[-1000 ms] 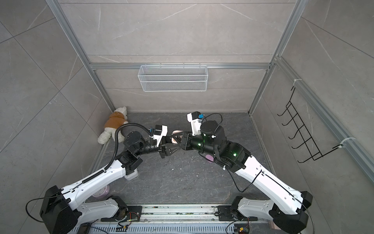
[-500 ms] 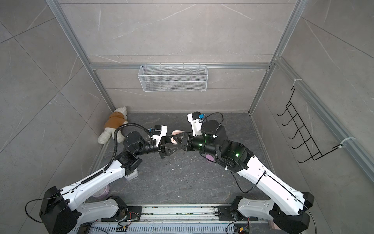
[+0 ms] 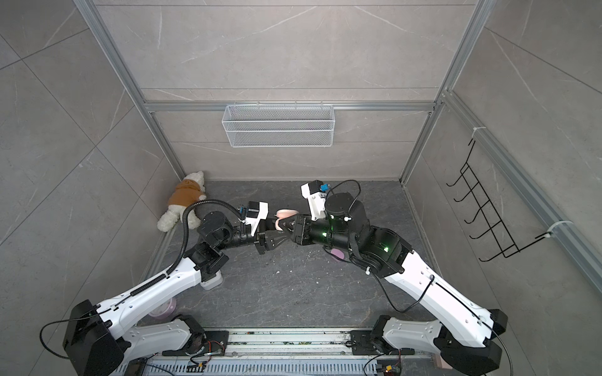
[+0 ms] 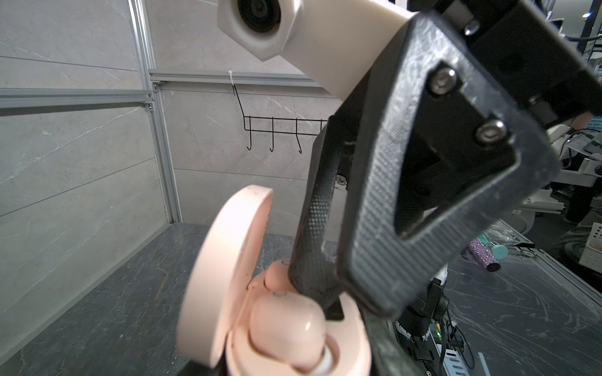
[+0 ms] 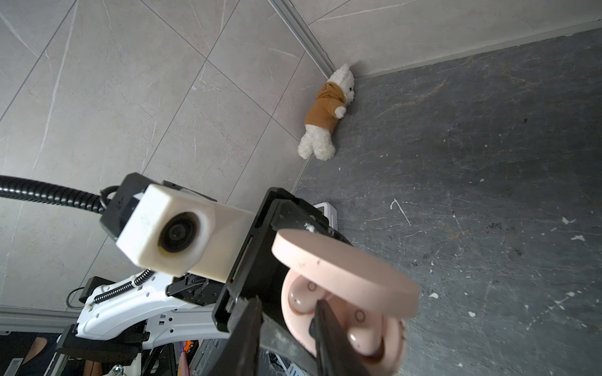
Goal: Insert the wireless bluetooth earbuds into the charging case
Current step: 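Lower the earbud into the empty case slot and open the right gripper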
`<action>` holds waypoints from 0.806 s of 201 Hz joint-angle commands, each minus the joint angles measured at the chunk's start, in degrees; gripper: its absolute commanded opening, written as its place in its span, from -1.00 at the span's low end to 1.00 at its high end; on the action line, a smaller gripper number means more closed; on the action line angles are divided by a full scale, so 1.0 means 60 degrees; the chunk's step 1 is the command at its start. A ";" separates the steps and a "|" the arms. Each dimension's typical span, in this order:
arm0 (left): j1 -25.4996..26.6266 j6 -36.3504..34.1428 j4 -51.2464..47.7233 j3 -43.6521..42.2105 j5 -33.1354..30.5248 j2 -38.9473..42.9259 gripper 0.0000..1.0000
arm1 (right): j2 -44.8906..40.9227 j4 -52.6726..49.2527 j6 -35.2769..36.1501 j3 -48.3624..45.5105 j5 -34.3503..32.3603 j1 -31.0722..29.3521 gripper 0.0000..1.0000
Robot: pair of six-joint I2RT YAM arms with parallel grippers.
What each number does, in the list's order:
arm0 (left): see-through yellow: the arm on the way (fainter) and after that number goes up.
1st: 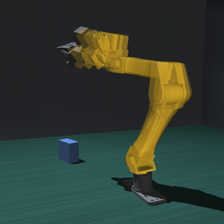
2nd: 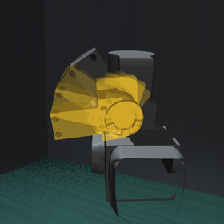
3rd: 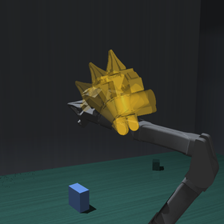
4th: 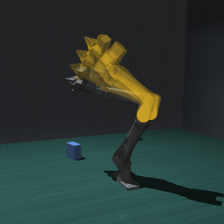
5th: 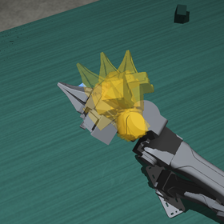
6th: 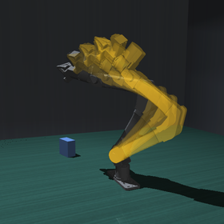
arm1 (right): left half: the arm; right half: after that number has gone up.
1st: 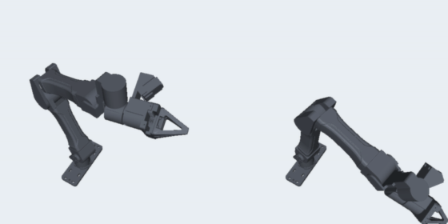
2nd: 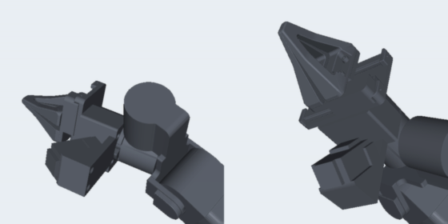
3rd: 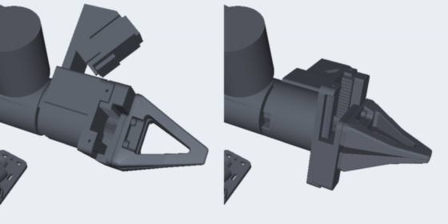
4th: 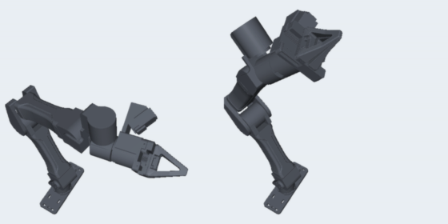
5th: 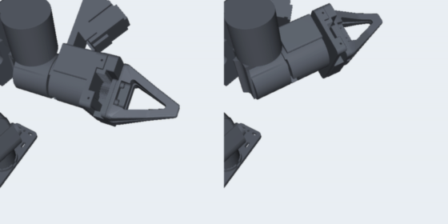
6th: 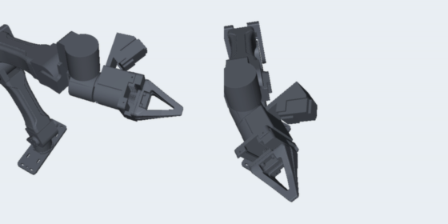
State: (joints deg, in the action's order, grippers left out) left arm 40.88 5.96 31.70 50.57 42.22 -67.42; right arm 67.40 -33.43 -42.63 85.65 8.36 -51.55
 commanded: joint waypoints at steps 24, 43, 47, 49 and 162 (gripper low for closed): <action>0.0029 -0.0224 0.0341 0.0334 0.0035 0.0280 -1.00 | -0.0012 -0.0627 0.0125 0.0634 0.0023 -0.0153 -0.34; 0.0039 -0.0231 0.0306 0.0332 0.0025 0.0287 -1.00 | 0.0031 -0.1001 0.0252 0.0998 0.0003 -0.0238 -0.29; 0.0031 -0.0240 0.0310 0.0333 0.0034 0.0286 -1.00 | 0.0050 -0.1138 0.0296 0.1101 -0.0035 -0.0258 -0.26; 0.0028 -0.0244 0.0300 0.0343 0.0027 0.0299 -1.00 | 0.0062 -0.1185 0.0313 0.1156 -0.0061 -0.0267 -0.25; 0.0161 -0.0256 0.0275 0.0259 0.0134 0.0389 -1.00 | 0.2633 -0.6238 0.1969 0.6630 -0.2262 -0.0151 0.06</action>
State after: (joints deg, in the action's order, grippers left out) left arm 41.28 5.72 31.70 50.57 42.19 -66.92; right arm 78.41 -59.20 -34.83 116.81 0.82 -52.97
